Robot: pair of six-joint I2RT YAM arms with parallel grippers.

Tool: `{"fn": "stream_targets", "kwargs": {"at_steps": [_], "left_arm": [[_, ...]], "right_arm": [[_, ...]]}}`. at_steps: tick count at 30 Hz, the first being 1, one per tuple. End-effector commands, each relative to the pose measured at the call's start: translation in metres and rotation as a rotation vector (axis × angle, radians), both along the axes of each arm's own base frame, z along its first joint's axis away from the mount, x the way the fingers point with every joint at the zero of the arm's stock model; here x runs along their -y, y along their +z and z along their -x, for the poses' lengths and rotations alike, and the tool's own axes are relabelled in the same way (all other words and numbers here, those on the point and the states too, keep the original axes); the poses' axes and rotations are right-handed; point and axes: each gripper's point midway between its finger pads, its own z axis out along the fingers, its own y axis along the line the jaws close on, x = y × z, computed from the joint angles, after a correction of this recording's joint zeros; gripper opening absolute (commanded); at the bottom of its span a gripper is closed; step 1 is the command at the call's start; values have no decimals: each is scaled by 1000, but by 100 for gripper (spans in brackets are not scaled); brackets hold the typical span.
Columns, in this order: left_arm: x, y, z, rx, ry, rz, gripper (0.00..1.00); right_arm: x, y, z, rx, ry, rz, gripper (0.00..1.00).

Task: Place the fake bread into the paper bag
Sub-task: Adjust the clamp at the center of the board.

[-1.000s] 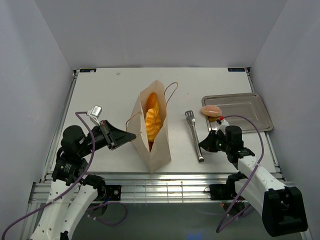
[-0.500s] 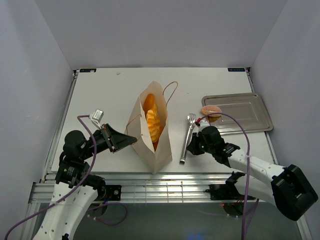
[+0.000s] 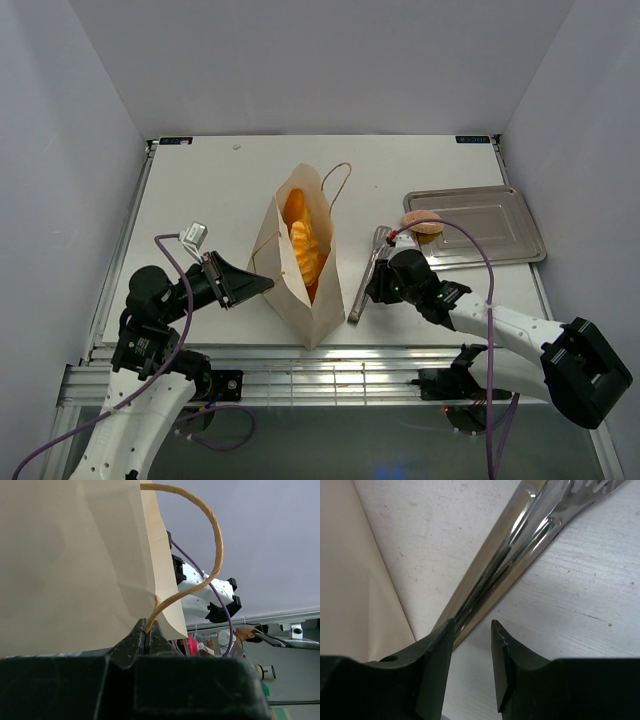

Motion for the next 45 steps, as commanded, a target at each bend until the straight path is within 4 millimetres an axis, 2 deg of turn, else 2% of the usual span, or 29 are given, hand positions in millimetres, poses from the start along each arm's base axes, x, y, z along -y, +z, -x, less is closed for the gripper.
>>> {"fn": "stream_targets", "kwargs": {"at_steps": [1, 5, 10, 13, 15, 16, 19, 21, 25, 29, 32, 33, 35, 37, 39, 40, 43, 45], "left_arm": [[1, -5, 7, -13, -23, -1, 0], [0, -4, 9, -7, -23, -1, 0], [0, -2, 11, -9, -29, -3, 0], [0, -1, 12, -5, -32, -6, 0], [0, -1, 13, -6, -32, -9, 0], [0, -2, 13, -9, -34, -9, 0], [0, -2, 13, -12, -35, -10, 0], [0, -2, 14, -10, -39, -11, 0], [0, -2, 14, -10, -40, -12, 0], [0, -3, 15, -8, -42, -15, 0], [-1, -4, 18, -10, -39, -22, 0], [-2, -4, 17, -12, -30, -24, 0], [-3, -4, 18, -15, -26, -26, 0], [-4, -5, 19, -12, -21, -24, 0], [-4, -6, 19, -13, -23, -26, 0], [-3, -7, 20, -16, -27, -26, 0], [-4, -9, 20, -16, -26, -28, 0], [-4, -9, 21, -18, -29, -28, 0]], "right_arm": [[-13, 28, -13, 90, -17, -93, 43], [-19, 28, -13, 93, -13, -139, 55], [-23, 20, -15, 68, -38, -169, 56], [-18, 12, -14, 52, -82, -172, 56], [-22, 15, -14, 59, -78, -212, 56], [-21, 9, -11, 46, -74, -209, 56], [-27, 3, -10, 27, -60, -221, 53], [-34, 8, -10, 42, -39, -264, 49], [-37, 2, -10, 34, -33, -279, 40], [-44, 4, -15, 30, -29, -289, 20], [-44, 4, -17, 32, -26, -265, 10], [-46, 10, -21, 45, -28, -258, 8], [-41, 9, -20, 32, -33, -201, 8], [-42, 23, -28, 69, -34, -156, 8], [-30, 17, -26, 56, -40, -47, 8], [-34, 25, -29, 67, -33, -28, 8], [-26, 15, -24, 51, -19, 81, 8], [-21, 6, -23, 36, -24, 117, 13]]}}
